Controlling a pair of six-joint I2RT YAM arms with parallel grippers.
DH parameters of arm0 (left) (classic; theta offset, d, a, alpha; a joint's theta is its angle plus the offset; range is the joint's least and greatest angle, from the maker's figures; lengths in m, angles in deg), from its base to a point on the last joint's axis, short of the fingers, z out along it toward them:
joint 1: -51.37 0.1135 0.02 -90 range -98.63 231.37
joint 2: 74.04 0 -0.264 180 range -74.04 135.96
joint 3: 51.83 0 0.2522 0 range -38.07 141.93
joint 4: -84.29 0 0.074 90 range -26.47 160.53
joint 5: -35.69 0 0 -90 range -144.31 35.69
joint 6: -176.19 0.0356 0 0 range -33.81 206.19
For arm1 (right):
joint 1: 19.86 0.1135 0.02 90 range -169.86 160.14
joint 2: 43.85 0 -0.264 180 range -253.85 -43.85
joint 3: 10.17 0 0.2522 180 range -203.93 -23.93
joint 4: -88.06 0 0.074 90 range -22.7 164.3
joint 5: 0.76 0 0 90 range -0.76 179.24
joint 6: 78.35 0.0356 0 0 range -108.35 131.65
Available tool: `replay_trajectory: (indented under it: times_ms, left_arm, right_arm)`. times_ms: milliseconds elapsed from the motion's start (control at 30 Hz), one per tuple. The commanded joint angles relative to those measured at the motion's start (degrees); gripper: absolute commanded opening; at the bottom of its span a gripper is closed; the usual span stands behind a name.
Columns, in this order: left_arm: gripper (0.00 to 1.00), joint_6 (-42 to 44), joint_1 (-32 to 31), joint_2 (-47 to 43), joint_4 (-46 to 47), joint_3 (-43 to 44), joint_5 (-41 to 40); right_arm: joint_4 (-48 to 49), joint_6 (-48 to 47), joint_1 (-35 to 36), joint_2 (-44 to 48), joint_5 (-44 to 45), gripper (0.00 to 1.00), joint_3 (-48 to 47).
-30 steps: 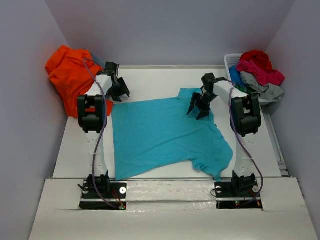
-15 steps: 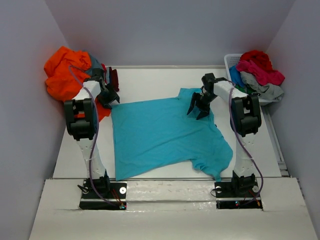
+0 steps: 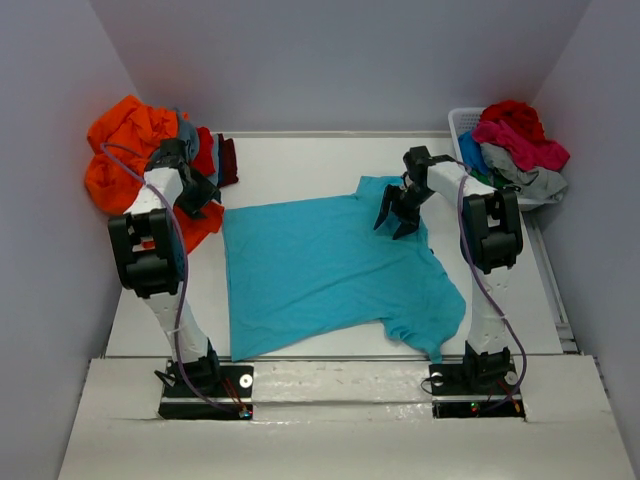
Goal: Fold and stack the t-shirts
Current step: Pick up the flattened T-shirt from the center of the board.
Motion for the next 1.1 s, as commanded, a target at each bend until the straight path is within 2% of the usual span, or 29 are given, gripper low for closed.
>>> replay_trajectory:
  times_ms: [0,167,300,400,600,1067]
  left_arm:
    - [0.64,-4.51,2.32,-5.48,1.53,-1.59,-4.50]
    - [0.64,-4.06,2.93,-4.87,0.21,-0.45,-5.82]
    - [0.65,-5.38,5.04,-6.18,1.43,-3.78,-5.56]
    - [0.63,-4.07,5.04,-5.93,4.43,-4.76,-0.23]
    - [0.63,0.67,1.89,-1.46,4.34,1.64,3.23]
    - [0.63,12.02,-7.17,9.45,-5.15,15.63,4.55]
  right_arm:
    - [-0.21,-2.28,-0.48,-2.15,4.23,0.69,0.80]
    - [-0.21,-2.37,-1.00,-2.33,4.41,0.69,0.98]
    - [-0.29,-2.37,-1.00,-2.33,4.41,0.69,0.98]
    - [-0.29,-2.37,-1.00,-2.16,4.49,0.69,0.89]
    - [-0.38,-2.37,-1.00,-2.60,4.58,0.69,0.72]
    - [-0.38,-1.67,-1.00,-3.30,7.04,0.69,-0.42]
